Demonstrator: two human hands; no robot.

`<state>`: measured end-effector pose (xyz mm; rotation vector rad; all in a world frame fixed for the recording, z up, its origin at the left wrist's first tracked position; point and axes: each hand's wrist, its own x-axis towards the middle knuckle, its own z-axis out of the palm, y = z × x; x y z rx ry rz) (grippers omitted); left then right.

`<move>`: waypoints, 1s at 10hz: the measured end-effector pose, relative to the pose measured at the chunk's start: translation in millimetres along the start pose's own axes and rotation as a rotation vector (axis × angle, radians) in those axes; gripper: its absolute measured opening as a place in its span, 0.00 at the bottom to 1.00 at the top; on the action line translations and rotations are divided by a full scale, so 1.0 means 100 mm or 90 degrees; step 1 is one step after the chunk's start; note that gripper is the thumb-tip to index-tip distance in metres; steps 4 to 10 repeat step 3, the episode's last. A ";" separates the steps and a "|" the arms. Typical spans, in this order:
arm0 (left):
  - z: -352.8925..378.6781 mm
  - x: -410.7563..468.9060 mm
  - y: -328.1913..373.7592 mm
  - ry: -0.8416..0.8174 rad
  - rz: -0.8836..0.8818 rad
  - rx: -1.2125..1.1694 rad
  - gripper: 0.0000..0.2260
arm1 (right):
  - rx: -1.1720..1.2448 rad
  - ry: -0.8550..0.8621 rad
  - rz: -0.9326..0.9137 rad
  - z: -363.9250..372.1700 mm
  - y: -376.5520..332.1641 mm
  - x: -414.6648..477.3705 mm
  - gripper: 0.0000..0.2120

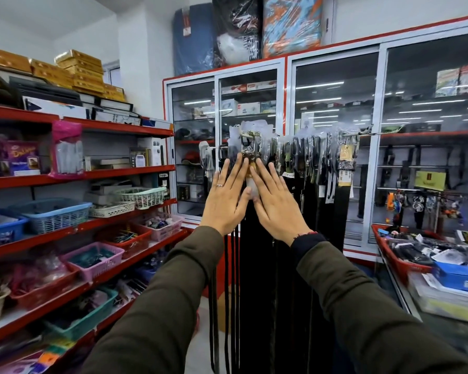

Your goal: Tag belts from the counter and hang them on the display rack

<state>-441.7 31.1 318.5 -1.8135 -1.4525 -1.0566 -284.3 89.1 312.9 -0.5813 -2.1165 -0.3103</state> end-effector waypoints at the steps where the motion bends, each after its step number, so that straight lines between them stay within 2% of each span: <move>1: 0.02 0.00 0.02 0.012 -0.006 0.016 0.27 | 0.009 -0.007 0.005 -0.03 -0.02 0.01 0.32; 2: 0.05 -0.06 0.11 0.053 -0.006 0.067 0.28 | 0.025 0.021 -0.006 -0.11 0.01 -0.09 0.31; 3: 0.05 -0.07 0.28 0.094 -0.002 0.102 0.29 | 0.058 0.106 0.039 -0.42 0.06 -0.22 0.30; 10: 0.05 -0.07 0.28 0.094 -0.002 0.102 0.29 | 0.058 0.106 0.039 -0.42 0.06 -0.22 0.30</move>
